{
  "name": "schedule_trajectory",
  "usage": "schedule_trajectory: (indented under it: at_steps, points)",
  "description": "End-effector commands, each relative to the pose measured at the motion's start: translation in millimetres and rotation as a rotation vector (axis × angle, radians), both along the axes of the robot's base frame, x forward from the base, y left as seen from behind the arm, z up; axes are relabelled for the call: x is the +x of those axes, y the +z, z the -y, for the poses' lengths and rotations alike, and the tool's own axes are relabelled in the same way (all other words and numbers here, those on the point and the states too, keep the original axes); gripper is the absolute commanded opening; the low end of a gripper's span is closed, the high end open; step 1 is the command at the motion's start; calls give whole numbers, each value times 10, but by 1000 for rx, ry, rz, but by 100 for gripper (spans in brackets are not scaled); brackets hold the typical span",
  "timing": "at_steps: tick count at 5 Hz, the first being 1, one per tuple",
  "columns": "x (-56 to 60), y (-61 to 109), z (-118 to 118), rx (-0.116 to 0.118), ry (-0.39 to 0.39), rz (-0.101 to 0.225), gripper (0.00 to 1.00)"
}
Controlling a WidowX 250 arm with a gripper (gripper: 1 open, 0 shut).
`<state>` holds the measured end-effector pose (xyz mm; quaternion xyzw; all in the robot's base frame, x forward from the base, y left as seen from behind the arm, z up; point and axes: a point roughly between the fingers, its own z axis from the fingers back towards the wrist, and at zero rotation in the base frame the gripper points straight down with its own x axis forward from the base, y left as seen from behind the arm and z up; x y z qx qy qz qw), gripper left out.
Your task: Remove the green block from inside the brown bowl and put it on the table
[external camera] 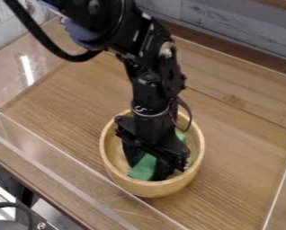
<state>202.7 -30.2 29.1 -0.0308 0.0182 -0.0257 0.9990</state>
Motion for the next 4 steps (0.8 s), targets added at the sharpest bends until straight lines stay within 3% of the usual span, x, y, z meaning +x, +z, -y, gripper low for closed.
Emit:
schedule_trajectory:
  at_steps: [1,4]
  points:
    - [29,77,5,-8,12,9,0]
    - [-21,225,9,-20,24,-37,0]
